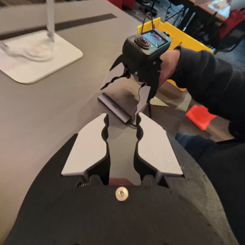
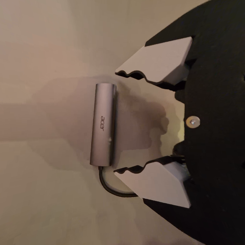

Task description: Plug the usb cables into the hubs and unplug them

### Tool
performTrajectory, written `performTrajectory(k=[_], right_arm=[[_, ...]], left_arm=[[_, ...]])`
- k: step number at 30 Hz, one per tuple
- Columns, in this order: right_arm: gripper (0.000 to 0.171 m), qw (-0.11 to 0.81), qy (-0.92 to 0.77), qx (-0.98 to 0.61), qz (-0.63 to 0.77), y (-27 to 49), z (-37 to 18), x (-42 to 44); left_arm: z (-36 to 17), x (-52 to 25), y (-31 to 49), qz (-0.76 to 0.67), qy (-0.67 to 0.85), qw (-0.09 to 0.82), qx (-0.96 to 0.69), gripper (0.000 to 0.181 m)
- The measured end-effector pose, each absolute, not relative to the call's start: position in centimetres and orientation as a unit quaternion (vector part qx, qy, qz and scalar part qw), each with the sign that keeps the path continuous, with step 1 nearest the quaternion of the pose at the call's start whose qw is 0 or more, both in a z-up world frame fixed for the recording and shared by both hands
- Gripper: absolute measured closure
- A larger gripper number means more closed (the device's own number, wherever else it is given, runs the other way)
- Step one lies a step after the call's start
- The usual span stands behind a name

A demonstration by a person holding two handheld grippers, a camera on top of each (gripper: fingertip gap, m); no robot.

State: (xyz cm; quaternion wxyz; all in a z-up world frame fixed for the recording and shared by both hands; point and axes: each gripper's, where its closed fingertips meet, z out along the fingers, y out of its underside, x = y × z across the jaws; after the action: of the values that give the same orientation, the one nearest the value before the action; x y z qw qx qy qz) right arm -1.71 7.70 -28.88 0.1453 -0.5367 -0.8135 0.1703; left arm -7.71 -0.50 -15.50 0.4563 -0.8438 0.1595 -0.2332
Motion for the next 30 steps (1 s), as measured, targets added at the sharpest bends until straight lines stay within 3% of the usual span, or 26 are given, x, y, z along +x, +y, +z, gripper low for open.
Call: performTrajectory(k=[6, 9, 14, 19, 27, 30], right_arm=[[0.047, 0.197, -0.782, -0.565, 0.177, 8.8, -26.7, -1.0], [0.049, 0.216, -0.777, -0.564, 0.177, 8.6, -25.8, -0.8], [0.052, 0.24, -0.772, -0.562, 0.177, 7.7, -24.5, -0.7], [0.054, 0.245, -0.774, -0.556, 0.177, 6.2, -24.1, -0.7], [0.058, 0.236, -0.778, -0.557, 0.17, 5.0, -25.2, -0.4], [0.06, 0.236, -0.776, -0.559, 0.174, 4.9, -25.2, -0.4]], left_arm=[[-8.9, -21.1, -4.6, -0.014, 0.159, 0.521, -0.838, 0.151], [-10.4, -29.1, -8.1, 0.092, 0.177, 0.438, -0.877, 0.15], [-15.0, -35.4, -13.0, 0.147, 0.243, 0.3, -0.911, 0.149], [-19.8, -37.0, -16.3, 0.119, 0.303, 0.174, -0.929, 0.147], [-24.6, -35.8, -18.5, 0.045, 0.368, 0.064, -0.927, 0.163], [-25.4, -35.2, -18.5, 0.004, 0.354, 0.069, -0.933, 0.168]])
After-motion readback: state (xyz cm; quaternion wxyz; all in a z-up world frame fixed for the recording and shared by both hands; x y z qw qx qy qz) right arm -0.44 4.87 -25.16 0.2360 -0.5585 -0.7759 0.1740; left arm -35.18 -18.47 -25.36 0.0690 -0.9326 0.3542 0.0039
